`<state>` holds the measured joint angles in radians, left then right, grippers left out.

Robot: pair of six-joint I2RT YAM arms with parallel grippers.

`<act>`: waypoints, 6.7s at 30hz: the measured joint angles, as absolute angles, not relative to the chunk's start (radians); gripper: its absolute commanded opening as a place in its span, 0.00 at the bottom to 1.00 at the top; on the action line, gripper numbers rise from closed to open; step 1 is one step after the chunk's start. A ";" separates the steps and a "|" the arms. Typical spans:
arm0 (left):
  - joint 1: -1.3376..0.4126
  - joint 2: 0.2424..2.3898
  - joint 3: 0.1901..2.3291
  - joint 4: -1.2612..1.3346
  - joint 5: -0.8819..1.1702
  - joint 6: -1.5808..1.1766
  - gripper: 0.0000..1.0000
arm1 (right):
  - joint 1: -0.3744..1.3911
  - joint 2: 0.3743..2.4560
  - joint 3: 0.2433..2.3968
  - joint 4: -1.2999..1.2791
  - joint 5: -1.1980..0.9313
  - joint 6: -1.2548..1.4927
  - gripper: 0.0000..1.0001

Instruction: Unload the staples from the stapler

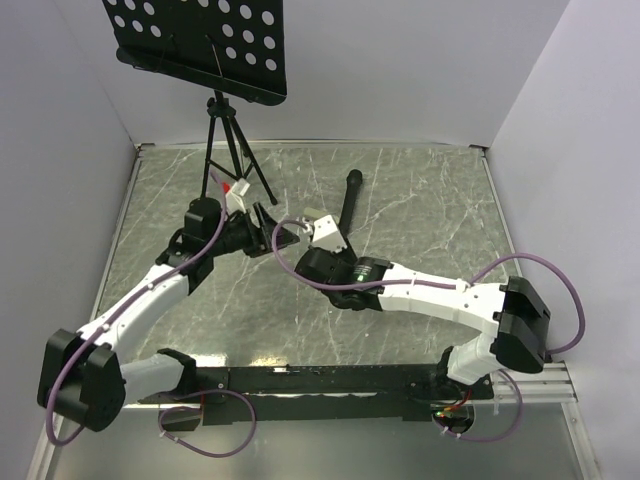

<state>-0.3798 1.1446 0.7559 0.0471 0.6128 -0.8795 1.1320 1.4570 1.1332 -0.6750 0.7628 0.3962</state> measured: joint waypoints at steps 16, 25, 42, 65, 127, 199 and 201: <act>-0.413 1.298 0.756 0.192 0.662 -0.993 0.56 | 1.221 1.534 1.214 -0.664 0.882 0.440 0.21; -0.414 1.305 0.743 0.250 0.695 -1.066 0.06 | 1.225 1.595 1.235 -0.631 0.963 0.429 0.24; -0.406 1.376 0.722 0.289 0.702 -1.013 0.01 | 1.210 1.640 1.196 -0.537 0.801 0.318 0.75; -0.429 1.338 0.688 0.358 0.767 -0.958 0.01 | 0.658 1.099 0.849 -0.287 -0.202 0.302 0.88; -0.447 1.452 0.770 0.303 0.624 -0.953 0.59 | 0.587 1.311 0.746 -0.199 -0.301 0.300 0.00; -0.751 0.938 0.659 -0.168 0.816 0.313 0.01 | 0.756 1.198 0.845 -0.377 -0.910 0.235 0.38; -0.752 0.938 0.659 -0.163 0.810 0.260 0.01 | 0.756 1.180 0.845 -0.382 -0.897 0.237 0.59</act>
